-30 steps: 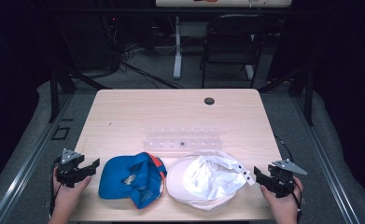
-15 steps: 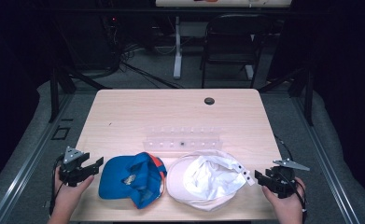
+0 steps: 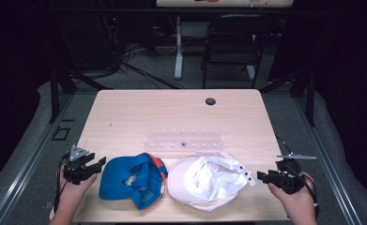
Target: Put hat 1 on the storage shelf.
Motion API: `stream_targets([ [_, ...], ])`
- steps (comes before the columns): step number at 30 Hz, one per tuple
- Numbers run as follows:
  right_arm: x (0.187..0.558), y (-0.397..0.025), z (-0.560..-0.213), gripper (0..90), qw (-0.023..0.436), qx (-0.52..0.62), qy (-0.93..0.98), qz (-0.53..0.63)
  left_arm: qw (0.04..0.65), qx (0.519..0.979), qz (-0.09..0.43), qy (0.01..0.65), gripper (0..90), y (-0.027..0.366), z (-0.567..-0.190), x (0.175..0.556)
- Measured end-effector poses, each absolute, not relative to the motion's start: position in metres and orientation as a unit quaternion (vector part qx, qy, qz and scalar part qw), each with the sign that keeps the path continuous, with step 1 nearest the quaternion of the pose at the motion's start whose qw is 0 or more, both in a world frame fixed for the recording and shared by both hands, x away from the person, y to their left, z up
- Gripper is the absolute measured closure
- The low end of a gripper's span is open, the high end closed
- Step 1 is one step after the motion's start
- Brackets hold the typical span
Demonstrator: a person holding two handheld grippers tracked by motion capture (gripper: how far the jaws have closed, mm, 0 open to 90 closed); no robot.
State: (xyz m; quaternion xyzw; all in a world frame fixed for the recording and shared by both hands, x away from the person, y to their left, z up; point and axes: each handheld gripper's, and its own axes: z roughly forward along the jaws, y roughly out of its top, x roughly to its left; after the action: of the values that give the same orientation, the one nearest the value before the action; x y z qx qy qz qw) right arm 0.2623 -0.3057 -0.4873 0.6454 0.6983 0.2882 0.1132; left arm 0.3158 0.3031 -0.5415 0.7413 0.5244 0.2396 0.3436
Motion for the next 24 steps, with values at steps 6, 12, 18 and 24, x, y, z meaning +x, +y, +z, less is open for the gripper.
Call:
stream_targets([
  [6, 0.266, -0.307, -0.473, 50.7, 0.079, 0.657, 0.695, 0.280, 0.343, 0.739, 0.237, 0.529, 48.4, 0.305, -0.542, 0.315],
  [12, 0.272, -0.308, -0.456, 49.5, 0.046, 0.662, 0.695, 0.277, 0.340, 0.740, 0.233, 0.532, 48.3, 0.306, -0.544, 0.316],
  [18, 0.279, -0.297, -0.453, 48.0, 0.005, 0.659, 0.701, 0.272, 0.336, 0.743, 0.232, 0.531, 48.4, 0.307, -0.544, 0.315],
  [24, 0.287, -0.286, -0.459, 48.8, -0.014, 0.657, 0.705, 0.267, 0.336, 0.742, 0.234, 0.531, 48.3, 0.307, -0.545, 0.314],
])
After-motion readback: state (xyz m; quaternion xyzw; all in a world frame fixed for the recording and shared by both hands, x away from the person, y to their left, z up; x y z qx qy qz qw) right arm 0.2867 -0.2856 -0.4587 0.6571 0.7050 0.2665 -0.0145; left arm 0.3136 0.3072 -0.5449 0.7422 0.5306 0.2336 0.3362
